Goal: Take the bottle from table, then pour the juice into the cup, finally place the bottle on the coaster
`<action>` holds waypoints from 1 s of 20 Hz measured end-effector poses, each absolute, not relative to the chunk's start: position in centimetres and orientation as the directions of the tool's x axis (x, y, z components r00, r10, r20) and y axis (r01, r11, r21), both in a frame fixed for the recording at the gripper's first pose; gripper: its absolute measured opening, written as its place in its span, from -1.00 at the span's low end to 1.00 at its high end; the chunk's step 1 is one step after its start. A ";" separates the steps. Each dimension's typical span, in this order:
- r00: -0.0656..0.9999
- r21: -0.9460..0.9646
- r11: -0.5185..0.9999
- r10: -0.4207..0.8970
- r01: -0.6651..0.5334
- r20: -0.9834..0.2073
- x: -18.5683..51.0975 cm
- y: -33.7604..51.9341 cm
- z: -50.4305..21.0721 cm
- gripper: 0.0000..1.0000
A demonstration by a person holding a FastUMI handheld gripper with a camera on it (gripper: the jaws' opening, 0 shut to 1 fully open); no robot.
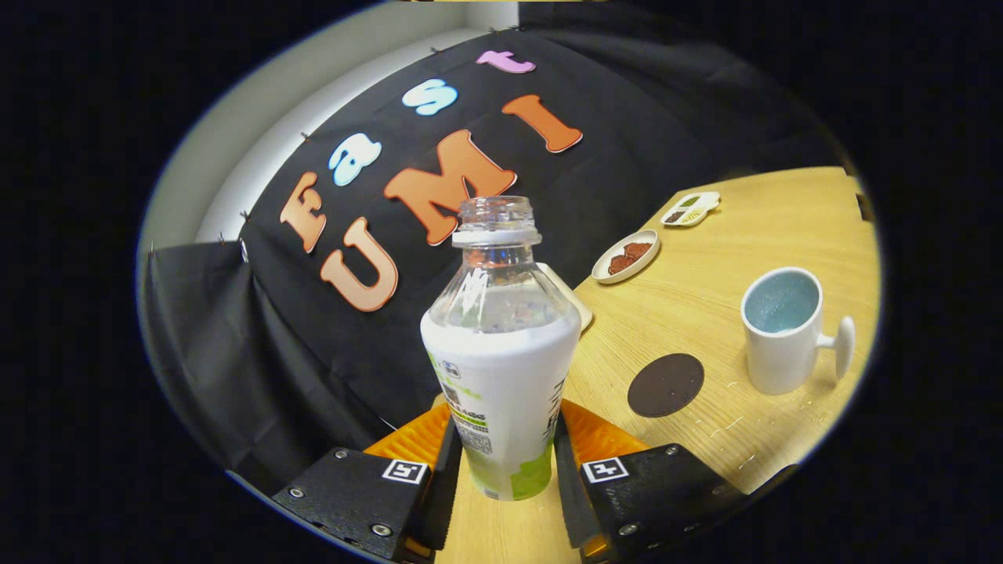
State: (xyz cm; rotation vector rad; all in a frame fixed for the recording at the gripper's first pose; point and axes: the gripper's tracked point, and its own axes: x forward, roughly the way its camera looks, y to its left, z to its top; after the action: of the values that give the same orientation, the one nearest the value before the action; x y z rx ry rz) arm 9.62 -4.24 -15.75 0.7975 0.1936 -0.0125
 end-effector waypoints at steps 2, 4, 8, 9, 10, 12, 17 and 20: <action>0.982 0.767 0.634 0.058 0.102 -0.178 9.8 -4.7 -15.9 0.15; 0.983 0.809 0.576 0.052 0.114 -0.176 10.1 -5.3 -16.0 0.15; 0.986 0.883 0.452 0.043 0.125 -0.161 10.3 -6.3 -15.6 0.15; 0.986 0.898 0.422 0.040 0.128 -0.159 10.5 -6.5 -15.5 0.14; 0.988 0.911 0.393 0.038 0.126 -0.153 10.5 -6.6 -15.3 0.14; 0.990 0.934 0.338 0.037 0.117 -0.138 10.5 -6.9 -14.6 0.14; 0.993 0.974 0.200 0.020 0.109 -0.116 10.5 -7.6 -13.8 0.14; 0.994 0.985 0.133 0.013 0.108 -0.111 10.4 -7.6 -13.7 0.14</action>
State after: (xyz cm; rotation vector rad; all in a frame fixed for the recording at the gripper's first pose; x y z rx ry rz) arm 10.42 -7.60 -13.74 1.4364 0.1009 -0.0692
